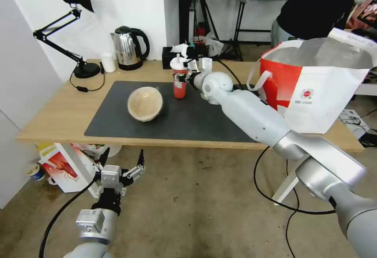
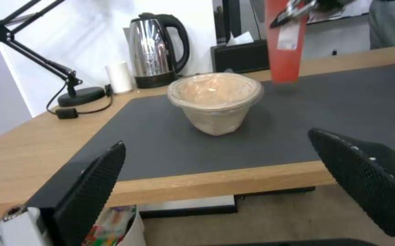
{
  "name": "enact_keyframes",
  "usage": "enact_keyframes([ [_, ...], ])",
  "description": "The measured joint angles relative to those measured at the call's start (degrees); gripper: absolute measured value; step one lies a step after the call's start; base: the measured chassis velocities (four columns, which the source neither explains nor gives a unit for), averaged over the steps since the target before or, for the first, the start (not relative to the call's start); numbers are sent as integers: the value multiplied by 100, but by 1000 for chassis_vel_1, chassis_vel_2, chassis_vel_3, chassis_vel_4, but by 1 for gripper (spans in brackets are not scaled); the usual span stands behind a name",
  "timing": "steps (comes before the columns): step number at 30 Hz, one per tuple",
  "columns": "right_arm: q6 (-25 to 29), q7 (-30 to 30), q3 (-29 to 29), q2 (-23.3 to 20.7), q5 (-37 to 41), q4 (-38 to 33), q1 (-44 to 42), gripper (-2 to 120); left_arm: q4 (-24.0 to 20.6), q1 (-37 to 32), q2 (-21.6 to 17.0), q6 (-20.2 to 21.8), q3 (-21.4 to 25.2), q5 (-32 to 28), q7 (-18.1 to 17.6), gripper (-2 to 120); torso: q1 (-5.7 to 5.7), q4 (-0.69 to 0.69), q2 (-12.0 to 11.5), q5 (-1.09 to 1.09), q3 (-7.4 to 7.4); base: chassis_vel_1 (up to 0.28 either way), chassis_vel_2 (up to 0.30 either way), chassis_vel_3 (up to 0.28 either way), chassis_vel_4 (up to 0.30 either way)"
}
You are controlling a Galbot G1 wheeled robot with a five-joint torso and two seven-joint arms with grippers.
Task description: Pick up the trash from the table and place it into the takeout bag.
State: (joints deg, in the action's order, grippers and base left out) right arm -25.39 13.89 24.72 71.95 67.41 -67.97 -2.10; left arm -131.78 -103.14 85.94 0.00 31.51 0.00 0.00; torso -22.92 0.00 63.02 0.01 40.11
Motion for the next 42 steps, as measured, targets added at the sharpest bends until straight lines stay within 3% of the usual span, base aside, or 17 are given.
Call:
enact_keyframes([
  [5,-46,206,38,-472,322,-708,257,18,0,0,0,0,0,0,0,100,-1,0,0,1,0,0,0,0,0],
  [9,-244,553,61,-1234,878,-1694,704,9,0,0,0,0,0,0,0,100,0,2,0,-1,-1,0,0,0,0],
  [11,-387,890,63,-1713,1286,-2200,955,7,0,0,0,0,0,0,0,100,-1,-5,0,0,-1,0,0,0,0],
  [12,-387,890,63,-1713,1286,-2200,955,7,0,0,0,0,0,0,0,100,-1,-5,0,0,-1,0,0,0,0],
  [15,-549,1394,58,-2430,1818,-2994,1285,7,0,0,0,0,0,0,0,100,0,-1,1,1,-1,0,0,0,0],
  [16,-549,1394,58,-2430,1818,-2994,1285,7,0,0,0,0,0,0,0,100,0,-1,1,1,-1,0,0,0,0],
  [20,-761,2052,73,-3105,2321,-3852,1594,7,0,-1,0,0,0,0,0,100,0,-1,1,1,-1,0,0,0,0],
  [28,-1069,2923,-60,-3939,2821,-4416,1807,7,0,0,0,0,0,0,0,100,0,0,1,1,-1,0,0,0,0],
  [33,-1221,2975,-307,-4610,2881,-4500,1706,7,0,0,0,0,0,0,0,100,0,0,2,0,-1,0,0,0,0],
  [42,-1287,2866,-710,-5344,2896,-4418,1352,7,0,0,0,0,0,0,0,100,0,1,1,-2,-1,0,0,0,0],
])
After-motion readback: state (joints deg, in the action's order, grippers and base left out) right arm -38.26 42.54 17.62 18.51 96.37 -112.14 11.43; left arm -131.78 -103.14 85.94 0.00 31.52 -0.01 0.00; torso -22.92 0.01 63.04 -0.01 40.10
